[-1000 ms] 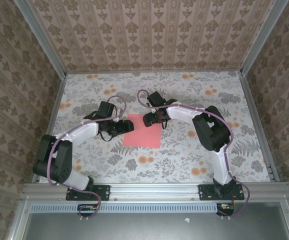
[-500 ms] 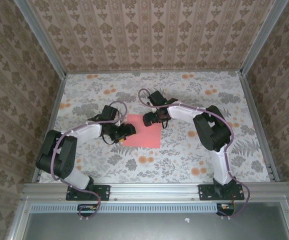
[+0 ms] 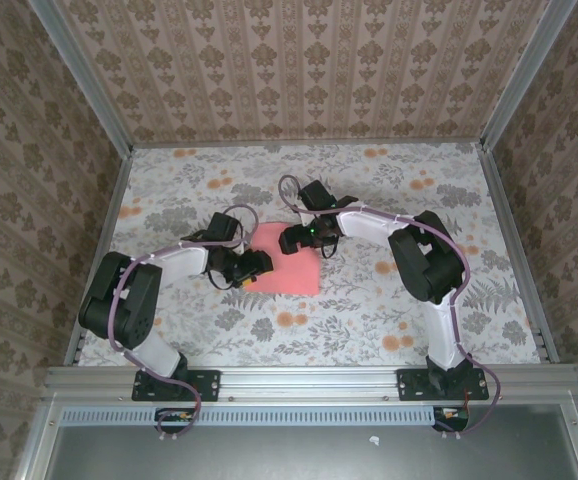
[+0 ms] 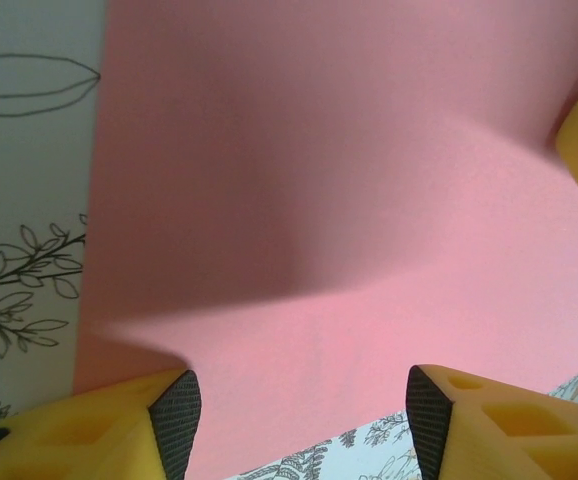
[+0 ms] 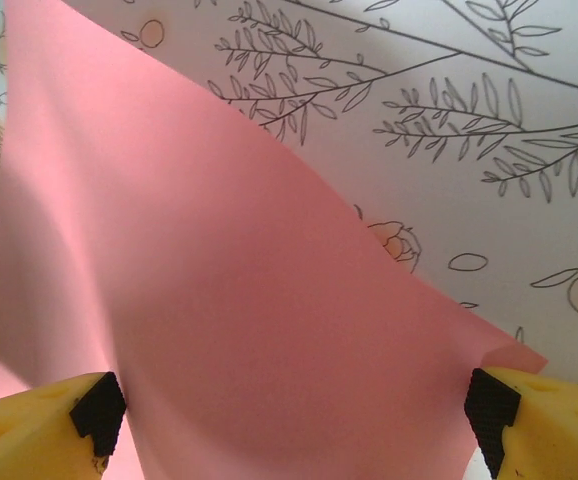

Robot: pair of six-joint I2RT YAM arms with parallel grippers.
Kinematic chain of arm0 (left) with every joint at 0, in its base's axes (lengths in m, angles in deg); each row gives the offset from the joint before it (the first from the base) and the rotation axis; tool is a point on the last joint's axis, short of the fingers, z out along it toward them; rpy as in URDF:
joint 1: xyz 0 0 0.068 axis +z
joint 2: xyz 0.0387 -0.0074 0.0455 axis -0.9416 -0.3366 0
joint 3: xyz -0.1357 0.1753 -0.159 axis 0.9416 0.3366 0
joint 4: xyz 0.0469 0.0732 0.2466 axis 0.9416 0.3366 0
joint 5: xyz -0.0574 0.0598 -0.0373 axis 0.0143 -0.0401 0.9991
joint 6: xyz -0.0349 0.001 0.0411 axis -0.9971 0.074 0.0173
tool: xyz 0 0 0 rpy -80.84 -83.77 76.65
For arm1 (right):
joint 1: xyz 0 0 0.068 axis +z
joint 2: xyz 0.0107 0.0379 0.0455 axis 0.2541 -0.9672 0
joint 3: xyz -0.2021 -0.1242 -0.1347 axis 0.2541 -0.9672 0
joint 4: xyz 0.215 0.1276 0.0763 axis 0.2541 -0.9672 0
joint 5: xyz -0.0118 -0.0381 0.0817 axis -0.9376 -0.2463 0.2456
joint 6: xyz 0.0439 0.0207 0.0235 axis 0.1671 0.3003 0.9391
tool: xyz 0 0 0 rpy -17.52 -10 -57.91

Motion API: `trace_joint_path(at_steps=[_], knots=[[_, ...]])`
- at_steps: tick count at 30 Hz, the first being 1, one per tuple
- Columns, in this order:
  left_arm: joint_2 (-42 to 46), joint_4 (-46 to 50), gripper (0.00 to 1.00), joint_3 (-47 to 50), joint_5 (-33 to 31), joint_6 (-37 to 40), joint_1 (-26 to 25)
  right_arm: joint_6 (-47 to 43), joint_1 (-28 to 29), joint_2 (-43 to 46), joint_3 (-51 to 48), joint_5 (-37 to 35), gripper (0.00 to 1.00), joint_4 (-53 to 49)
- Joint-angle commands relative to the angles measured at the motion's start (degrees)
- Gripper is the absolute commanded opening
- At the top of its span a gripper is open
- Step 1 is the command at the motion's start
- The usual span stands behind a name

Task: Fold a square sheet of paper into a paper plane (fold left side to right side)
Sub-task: Pick up the square sheet of paper from the center of the table.

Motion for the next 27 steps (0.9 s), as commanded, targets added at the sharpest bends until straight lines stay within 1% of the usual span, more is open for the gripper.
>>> trace_joint_path(at_steps=[1,4,7,10,11,12,14,18,20,22,23,25,27], knots=[[-1.98,0.74,0.61,0.57,-2.41,-0.18,-0.33,0.92,0.31,0.75,-1.65,2.86,0.89,-2.53],[-1.83,0.59,0.61,0.31,-2.24,0.08,-0.34,0.65,0.38,0.22,-1.12,3.43,0.84,-3.24],[-0.91,-0.89,0.61,0.35,-1.65,0.35,-0.2,0.93,0.38,0.27,-1.04,5.68,0.78,-2.61],[0.71,-2.47,0.61,0.37,-0.73,1.09,0.31,1.24,0.14,0.68,-0.99,8.34,0.62,-1.93],[1.56,-2.77,0.61,0.32,-0.35,1.55,0.72,1.43,-0.09,0.95,-0.99,9.69,0.56,-1.46],[2.54,-2.82,0.62,0.28,-0.17,2.06,1.23,1.81,-0.46,1.41,-1.26,11.13,0.49,-0.65],[4.89,-3.03,0.64,0.38,0.73,3.31,2.71,2.48,-1.33,2.94,-2.39,13.85,0.39,1.93],[11.6,-2.95,0.71,0.88,3.02,6.52,7.37,3.91,-3.88,8.18,-6.53,20.79,0.25,8.91],[15.12,-3.54,0.75,0.99,5.41,8.19,10.04,4.4,-5.43,11.11,-8.37,24.44,0.22,11.5],[18.15,-4.06,0.78,0.95,7.74,9.63,12.63,4.59,-7.08,14.28,-10.0,28.5,0.21,13.01],[19.72,-4.91,0.8,0.91,9.98,10.14,13.82,4.19,-7.95,15.92,-10.59,31.01,0.21,13.53],[21.89,-7.66,0.83,0.75,13.33,10.21,15.79,2.81,-9.54,19.12,-11.27,35.58,0.21,13.15],[23.34,-13.18,0.86,0.7,17.98,9.59,16.75,0.74,-10.88,22.32,-11.31,40.61,0.21,11.69]])
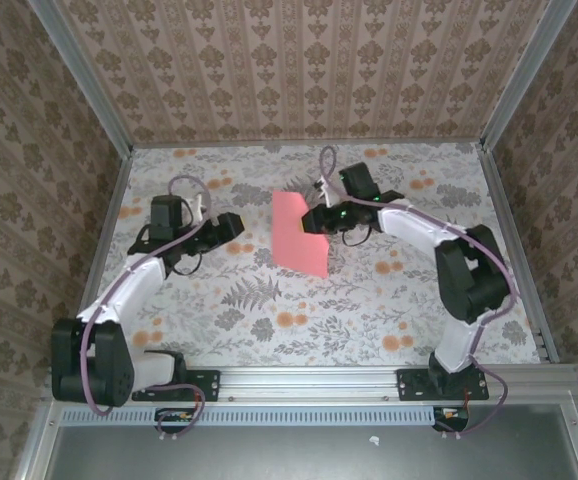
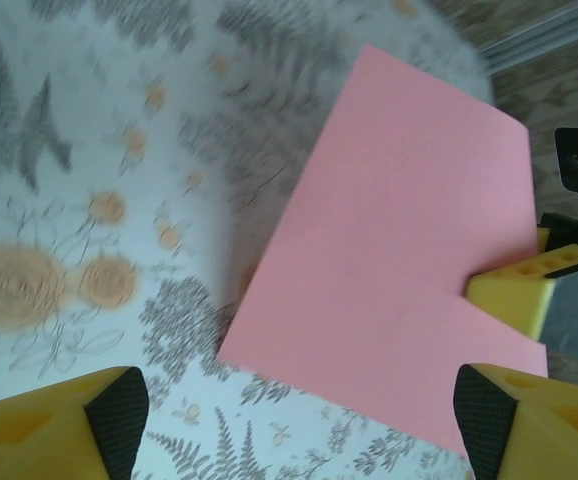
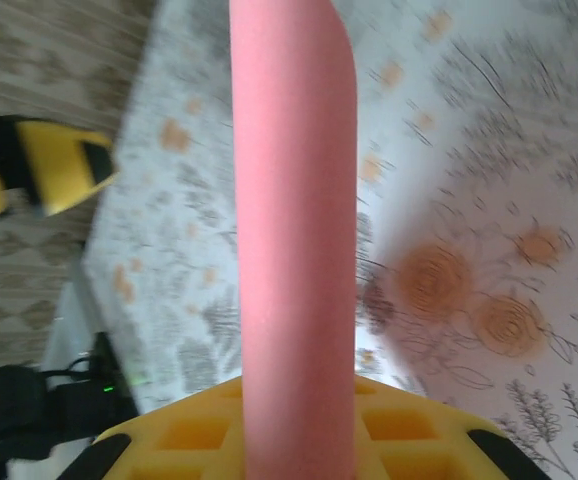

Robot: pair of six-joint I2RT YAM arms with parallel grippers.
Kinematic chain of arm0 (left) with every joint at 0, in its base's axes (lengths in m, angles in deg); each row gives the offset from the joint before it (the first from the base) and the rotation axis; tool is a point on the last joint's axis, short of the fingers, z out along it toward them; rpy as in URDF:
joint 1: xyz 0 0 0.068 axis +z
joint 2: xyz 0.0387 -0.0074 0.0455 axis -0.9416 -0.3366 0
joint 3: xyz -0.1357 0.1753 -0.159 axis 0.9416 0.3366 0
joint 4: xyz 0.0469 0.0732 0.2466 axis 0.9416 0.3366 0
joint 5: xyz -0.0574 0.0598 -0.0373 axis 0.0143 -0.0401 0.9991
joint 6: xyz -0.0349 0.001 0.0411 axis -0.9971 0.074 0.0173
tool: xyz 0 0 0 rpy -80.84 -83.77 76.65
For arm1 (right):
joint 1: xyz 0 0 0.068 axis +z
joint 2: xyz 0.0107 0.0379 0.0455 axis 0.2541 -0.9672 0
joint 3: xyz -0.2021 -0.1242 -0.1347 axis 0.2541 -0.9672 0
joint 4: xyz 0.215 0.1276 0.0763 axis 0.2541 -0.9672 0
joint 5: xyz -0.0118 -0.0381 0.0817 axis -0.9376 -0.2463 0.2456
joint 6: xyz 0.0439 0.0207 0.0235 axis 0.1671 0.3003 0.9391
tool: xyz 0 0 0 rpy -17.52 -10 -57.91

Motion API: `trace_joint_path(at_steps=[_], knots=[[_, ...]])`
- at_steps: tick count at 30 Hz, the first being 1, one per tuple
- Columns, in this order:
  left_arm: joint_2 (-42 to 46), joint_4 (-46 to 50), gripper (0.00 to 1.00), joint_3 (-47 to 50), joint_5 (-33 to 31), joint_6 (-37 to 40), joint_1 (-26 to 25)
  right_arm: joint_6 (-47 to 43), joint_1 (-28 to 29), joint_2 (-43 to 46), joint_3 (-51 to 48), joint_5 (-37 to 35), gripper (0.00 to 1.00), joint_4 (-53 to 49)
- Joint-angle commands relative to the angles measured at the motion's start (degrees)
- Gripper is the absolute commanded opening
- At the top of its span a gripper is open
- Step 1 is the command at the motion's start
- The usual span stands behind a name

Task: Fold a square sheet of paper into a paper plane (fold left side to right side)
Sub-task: Pick up the square sheet of paper from the center of the table, then place a square sheet of paper at the center of the table.

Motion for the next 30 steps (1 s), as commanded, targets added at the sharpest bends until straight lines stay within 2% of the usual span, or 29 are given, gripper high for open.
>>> trace_joint_path(at_steps=[1,4,6,12,18,22,24,26,28,29,30], knots=[[2.3,-9.3,0.87,-0.06,10.83,1.52,1.07,-3.03,-1.48,6.31,-0.33,12.77,0.21,0.45],[3.08,-18.7,0.91,-0.9,17.48,-0.48,0.85,-5.56,-2.02,10.44,0.8,18.48,0.22,-2.29],[3.55,-21.82,0.93,-2.1,19.76,-0.28,-0.07,-5.67,-2.02,12.71,1.28,21.8,0.22,-2.55],[2.23,-23.97,0.95,-6.92,24.66,2.09,-4.53,-4.88,-0.48,17.02,3.23,26.9,0.22,-2.66],[1.29,-28.49,0.95,-9.05,27.42,1.11,-8.05,-4.74,0.02,19.04,3.48,28.6,0.23,-2.3],[0.68,-27.29,0.94,-10.39,27.79,1.9,-9.94,-4.28,0.01,19.53,2.74,29.46,0.22,-0.72],[0.26,-26.83,0.87,-10.78,28.16,1.95,-10.59,-4.35,0.03,19.53,2.51,28.97,0.23,-0.6],[0.14,-26.33,0.74,-11.17,28.19,2.16,-11.0,-4.8,-0.37,19.6,2.38,27.16,0.24,-1.26],[0.53,-26.13,0.55,-11.0,28.09,2.24,-11.07,-4.87,-1.01,19.92,2.13,24.46,0.25,-1.79],[0.88,-25.32,0.41,-10.99,27.63,2.83,-11.02,-4.92,-1.5,20.04,1.78,22.82,0.26,-1.92],[1.17,-23.63,0.3,-10.97,26.68,3.92,-11.05,-4.92,-2.06,20.5,1.47,20.12,0.31,-2.26]])
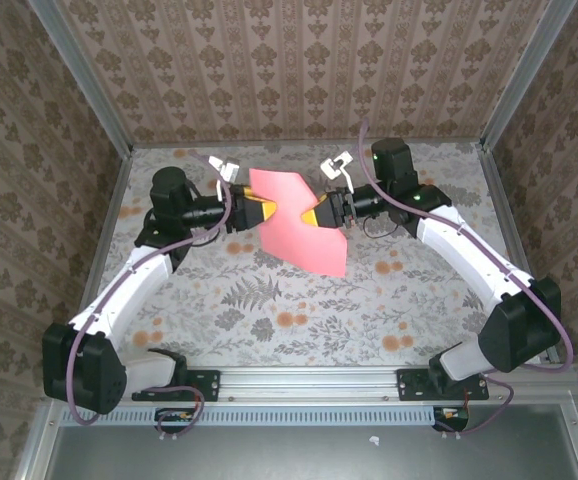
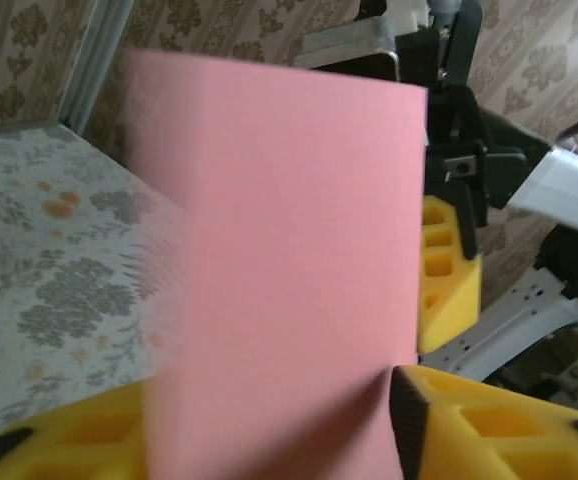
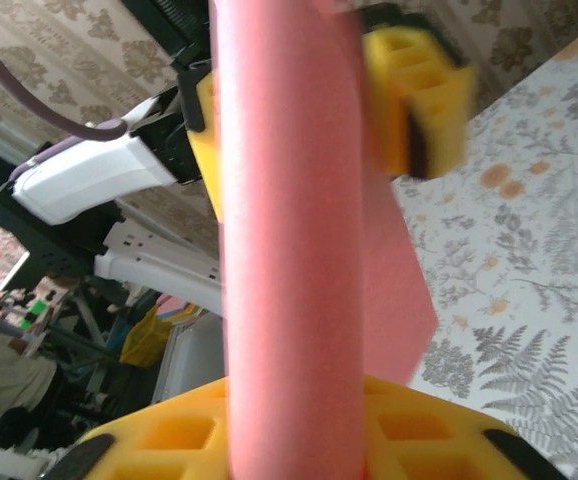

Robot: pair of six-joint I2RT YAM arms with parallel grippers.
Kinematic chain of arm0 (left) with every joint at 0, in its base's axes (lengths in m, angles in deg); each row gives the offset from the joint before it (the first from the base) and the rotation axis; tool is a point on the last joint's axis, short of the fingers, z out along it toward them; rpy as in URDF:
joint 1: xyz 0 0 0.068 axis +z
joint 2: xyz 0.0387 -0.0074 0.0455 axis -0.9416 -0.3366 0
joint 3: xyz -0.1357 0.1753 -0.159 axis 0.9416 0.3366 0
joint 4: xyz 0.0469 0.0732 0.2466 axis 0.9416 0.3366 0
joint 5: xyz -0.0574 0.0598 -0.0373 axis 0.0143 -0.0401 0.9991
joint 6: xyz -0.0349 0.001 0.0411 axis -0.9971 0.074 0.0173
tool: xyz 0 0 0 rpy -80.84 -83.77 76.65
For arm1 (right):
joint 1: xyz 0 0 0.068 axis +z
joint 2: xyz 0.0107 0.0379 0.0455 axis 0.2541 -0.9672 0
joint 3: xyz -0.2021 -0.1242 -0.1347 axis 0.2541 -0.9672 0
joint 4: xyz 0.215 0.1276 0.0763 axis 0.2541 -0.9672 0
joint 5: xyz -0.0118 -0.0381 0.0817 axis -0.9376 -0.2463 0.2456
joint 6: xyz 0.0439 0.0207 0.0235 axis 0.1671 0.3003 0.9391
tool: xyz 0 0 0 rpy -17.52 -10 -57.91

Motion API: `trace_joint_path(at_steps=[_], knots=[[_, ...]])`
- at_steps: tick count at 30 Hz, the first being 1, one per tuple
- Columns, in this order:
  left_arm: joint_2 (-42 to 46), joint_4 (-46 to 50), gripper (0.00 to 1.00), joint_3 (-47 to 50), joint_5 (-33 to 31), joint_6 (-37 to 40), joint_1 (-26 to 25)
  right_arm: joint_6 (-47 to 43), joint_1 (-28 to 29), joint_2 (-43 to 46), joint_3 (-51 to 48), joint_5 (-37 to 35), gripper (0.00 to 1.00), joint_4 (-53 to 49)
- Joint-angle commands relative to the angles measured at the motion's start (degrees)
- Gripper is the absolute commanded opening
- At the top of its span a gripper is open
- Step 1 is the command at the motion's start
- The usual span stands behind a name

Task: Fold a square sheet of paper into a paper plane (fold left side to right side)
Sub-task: Place a square sheet of paper at the center of the table, then first fold in half a square sheet of paper at the center of the table.

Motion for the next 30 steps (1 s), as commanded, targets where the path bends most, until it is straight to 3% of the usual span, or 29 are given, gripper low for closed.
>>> trace_joint_path(at_steps=[1,3,9,13,16,20,26,30], knots=[[0.96,3.06,0.21,-1.48,-0.32,3.44,-0.2,-1.6,-1.8,2.87,-1.02,-7.44,0.34,-1.3],[0.92,6.42,0.12,-1.31,-2.1,5.06,-0.23,-2.61,-2.72,3.69,-1.65,-13.91,0.43,-3.2],[-2.85,13.76,0.09,0.7,-6.48,6.44,-0.29,-5.53,-4.09,6.92,-4.82,-36.16,0.66,-8.86],[-7.24,16.23,0.04,2.79,-8.82,6.06,-1.16,-4.97,-4.25,7.51,-7.66,-44.92,0.73,-9.43],[-11.68,16.05,0.05,4.65,-10.33,5.4,-2.22,-4.13,-4.18,7.19,-9.55,-46.2,0.72,-9.09],[-18.29,16.04,0.04,5.73,-13.7,4.13,-3.95,0.27,-3.41,5.29,-12.94,-42.86,0.58,-5.15],[-26.18,17.87,0.05,5.93,-20.13,2.49,-4.71,6.44,0.92,-3.41,-15.8,-40.3,0.19,-0.36],[-27.91,19.03,0.05,5.73,-21.76,2.29,-4.71,10.58,2.53,-9.46,-17.02,-41.36,0.09,2.86]])
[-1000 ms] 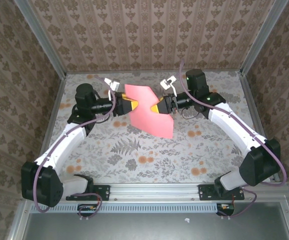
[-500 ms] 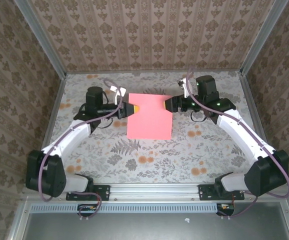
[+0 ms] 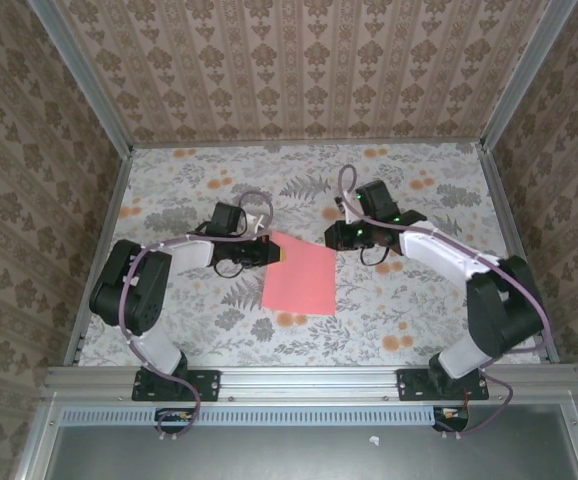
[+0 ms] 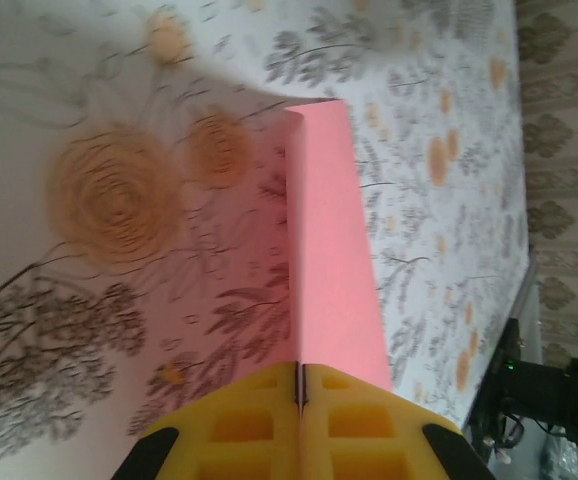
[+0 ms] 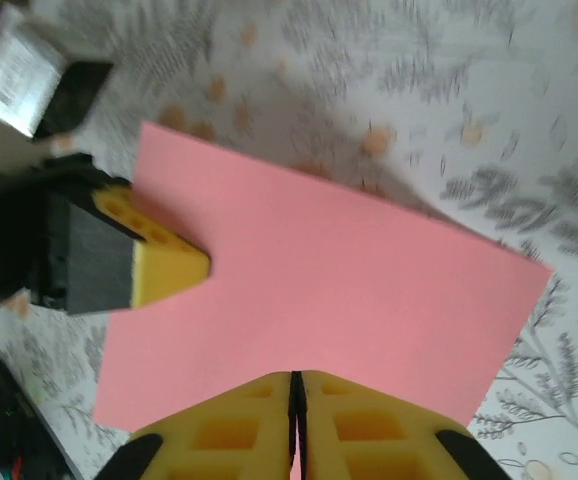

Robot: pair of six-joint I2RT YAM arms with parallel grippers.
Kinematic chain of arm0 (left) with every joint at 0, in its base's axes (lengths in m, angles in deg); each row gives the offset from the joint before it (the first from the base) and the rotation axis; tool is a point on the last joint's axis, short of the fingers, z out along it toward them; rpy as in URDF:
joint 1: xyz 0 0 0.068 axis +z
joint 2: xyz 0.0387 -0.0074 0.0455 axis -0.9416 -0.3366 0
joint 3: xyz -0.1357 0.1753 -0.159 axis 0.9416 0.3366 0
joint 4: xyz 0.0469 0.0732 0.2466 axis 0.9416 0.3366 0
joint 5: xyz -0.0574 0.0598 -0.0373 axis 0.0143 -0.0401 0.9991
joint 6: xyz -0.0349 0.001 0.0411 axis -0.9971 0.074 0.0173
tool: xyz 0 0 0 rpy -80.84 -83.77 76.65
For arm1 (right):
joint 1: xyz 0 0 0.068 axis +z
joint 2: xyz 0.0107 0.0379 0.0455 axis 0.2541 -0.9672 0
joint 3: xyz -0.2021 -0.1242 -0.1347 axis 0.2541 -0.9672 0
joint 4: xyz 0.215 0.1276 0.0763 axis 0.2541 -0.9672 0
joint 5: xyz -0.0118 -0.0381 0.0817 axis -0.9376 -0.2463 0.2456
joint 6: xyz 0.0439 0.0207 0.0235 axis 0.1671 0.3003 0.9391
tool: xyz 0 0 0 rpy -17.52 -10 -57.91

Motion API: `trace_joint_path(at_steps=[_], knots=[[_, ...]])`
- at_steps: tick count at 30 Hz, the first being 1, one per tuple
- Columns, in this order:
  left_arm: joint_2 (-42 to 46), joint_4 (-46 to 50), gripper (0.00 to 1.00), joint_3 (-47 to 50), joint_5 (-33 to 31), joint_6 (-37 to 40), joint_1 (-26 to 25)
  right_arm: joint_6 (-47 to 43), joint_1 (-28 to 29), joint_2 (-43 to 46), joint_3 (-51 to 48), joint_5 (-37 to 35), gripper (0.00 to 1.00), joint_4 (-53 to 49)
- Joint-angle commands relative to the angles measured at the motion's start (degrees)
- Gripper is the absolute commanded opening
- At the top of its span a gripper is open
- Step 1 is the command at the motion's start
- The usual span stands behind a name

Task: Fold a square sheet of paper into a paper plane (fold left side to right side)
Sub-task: First fold in half a square sheet of paper at the center of the table.

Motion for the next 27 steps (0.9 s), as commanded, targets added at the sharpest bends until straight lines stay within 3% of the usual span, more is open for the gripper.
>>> trace_joint_path(at_steps=[1,12,18,27], knots=[[-0.4,2.49,0.05,-0.05,-3.04,-0.59,0.01,5.08,1.09,-4.28,-1.03,0.05,0.08,3.58],[0.38,6.21,0.12,-0.64,-4.2,-2.2,0.54,6.48,2.42,-17.49,2.14,-5.02,0.07,-2.24],[2.96,6.45,0.38,-1.52,-0.87,-4.8,0.36,5.78,2.51,-20.3,2.67,-5.74,0.07,-3.15],[3.11,-2.65,0.54,-2.45,5.17,-13.55,-3.51,6.0,2.58,-20.92,2.34,-5.1,0.08,-1.33]])
